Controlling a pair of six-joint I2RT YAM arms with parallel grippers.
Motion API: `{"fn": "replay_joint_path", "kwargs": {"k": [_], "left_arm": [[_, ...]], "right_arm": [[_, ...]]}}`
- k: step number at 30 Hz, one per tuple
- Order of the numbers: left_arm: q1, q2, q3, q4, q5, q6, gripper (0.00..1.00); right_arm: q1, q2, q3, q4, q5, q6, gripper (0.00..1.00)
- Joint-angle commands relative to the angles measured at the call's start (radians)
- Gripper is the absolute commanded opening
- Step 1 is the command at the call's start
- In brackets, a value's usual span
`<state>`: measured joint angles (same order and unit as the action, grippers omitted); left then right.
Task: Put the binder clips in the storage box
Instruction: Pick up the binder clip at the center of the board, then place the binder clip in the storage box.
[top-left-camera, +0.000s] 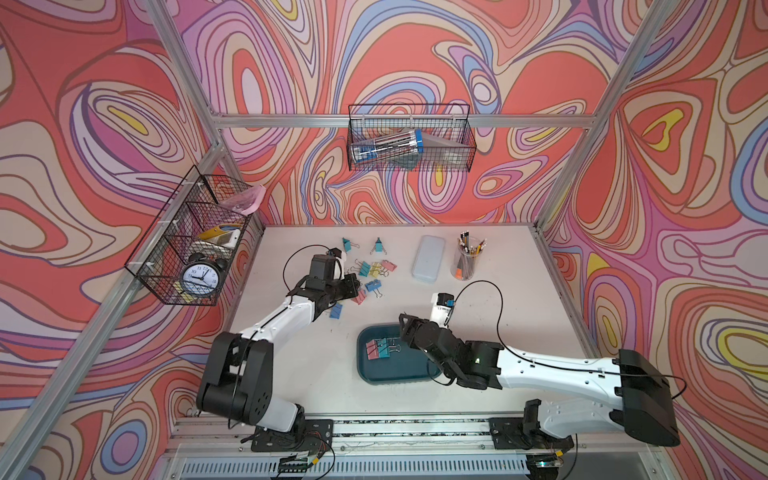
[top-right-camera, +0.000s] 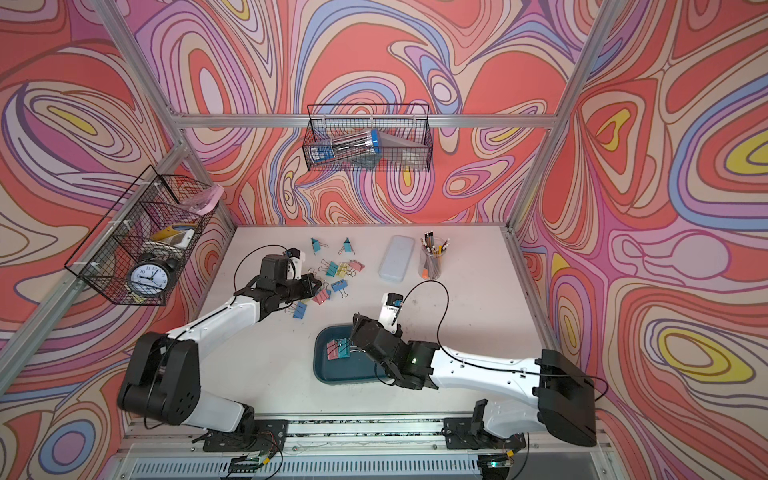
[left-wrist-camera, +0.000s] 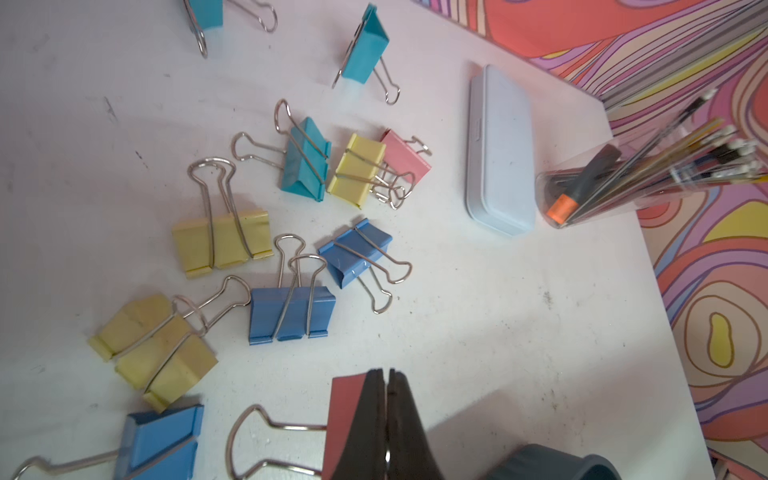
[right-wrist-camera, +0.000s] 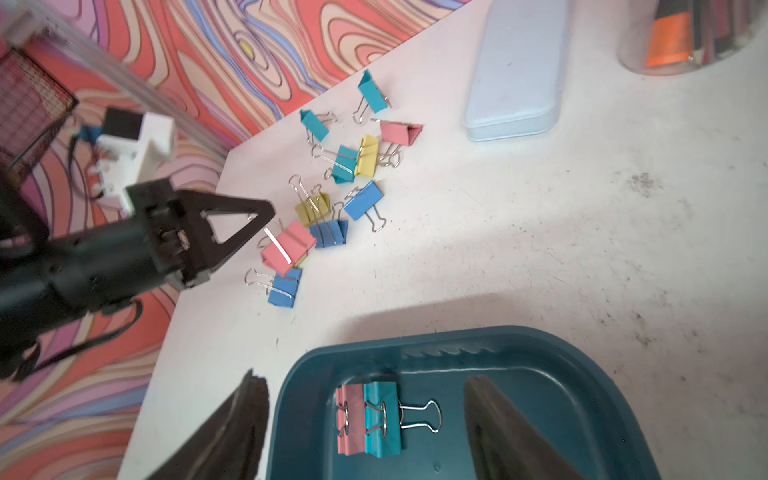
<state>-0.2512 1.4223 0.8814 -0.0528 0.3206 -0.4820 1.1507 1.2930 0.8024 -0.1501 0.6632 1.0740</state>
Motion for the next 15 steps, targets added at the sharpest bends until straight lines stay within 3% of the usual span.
{"fn": "replay_joint_path", "kwargs": {"k": [1, 6, 10, 12, 15], "left_arm": [[-0.088, -0.166, 0.002, -0.14, -0.14, -0.003, 0.0], [-0.422, -0.355, 0.052, -0.451, -0.614, 0.021, 0.0], [-0.723, -0.354, 0.071, -0.677, -1.019, -0.081, 0.0], [-0.812, -0.297, 0.077, -0.78, -1.148, -0.198, 0.0], [-0.893, -0.186, 0.105, -0.814, -1.23, -0.296, 0.0]], "right_arm": [[-0.029, -0.038, -0.039, -0.047, 0.076, 0.06, 0.91], [-0.188, -0.084, -0.111, -0.012, -0.075, 0.091, 0.98], [-0.229, -0.11, -0.15, 0.033, -0.109, 0.074, 0.98], [-0.231, -0.107, -0.149, 0.025, -0.115, 0.064, 0.98], [-0.231, -0.091, -0.145, 0.019, -0.138, 0.063, 0.98]]}}
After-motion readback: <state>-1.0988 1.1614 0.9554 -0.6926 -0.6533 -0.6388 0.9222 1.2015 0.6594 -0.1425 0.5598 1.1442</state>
